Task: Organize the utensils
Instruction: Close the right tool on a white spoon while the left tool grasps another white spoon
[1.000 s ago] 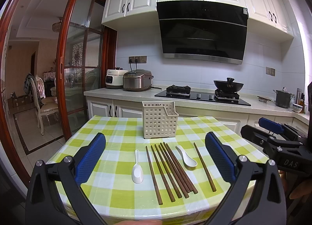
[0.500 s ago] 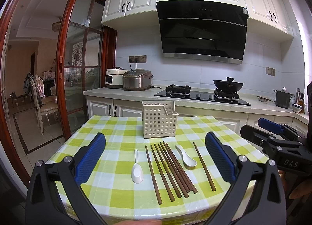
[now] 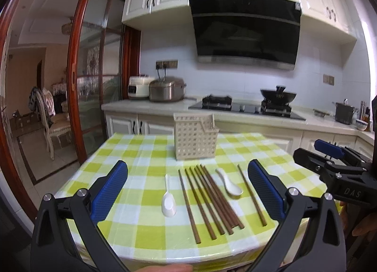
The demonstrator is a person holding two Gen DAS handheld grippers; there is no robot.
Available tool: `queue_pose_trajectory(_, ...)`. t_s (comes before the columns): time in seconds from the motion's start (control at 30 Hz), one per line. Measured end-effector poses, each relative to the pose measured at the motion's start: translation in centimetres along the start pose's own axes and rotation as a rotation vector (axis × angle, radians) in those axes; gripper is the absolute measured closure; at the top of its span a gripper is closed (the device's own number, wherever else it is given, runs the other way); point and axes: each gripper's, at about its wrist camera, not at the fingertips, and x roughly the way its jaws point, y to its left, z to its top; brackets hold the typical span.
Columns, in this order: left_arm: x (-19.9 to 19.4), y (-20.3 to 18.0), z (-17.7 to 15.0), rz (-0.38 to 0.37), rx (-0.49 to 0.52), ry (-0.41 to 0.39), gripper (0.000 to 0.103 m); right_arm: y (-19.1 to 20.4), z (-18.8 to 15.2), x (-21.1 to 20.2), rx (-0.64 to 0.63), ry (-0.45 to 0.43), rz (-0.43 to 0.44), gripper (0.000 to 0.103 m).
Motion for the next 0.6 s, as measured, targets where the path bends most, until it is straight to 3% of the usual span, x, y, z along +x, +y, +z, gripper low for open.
queue_pose_trajectory(0.27,6.2,2.1,-1.9,0.011,-0.007,0.195,0.004,-1.6,-1.5,6.6,0.028,0.211,-0.083,0.018)
queue_pose_trajectory(0.47,10.4,4.7,-3.4,0.045,-0.057,0.292,0.005,-2.0,-1.6,11.8,0.028,0.319,-0.066,0.019)
queue_pose_trajectory(0.6,14.4,6.6,-4.3,-0.002,-0.123,0.427,0.005,-2.5,-0.7,15.4,0.058,0.387,-0.035,0.019)
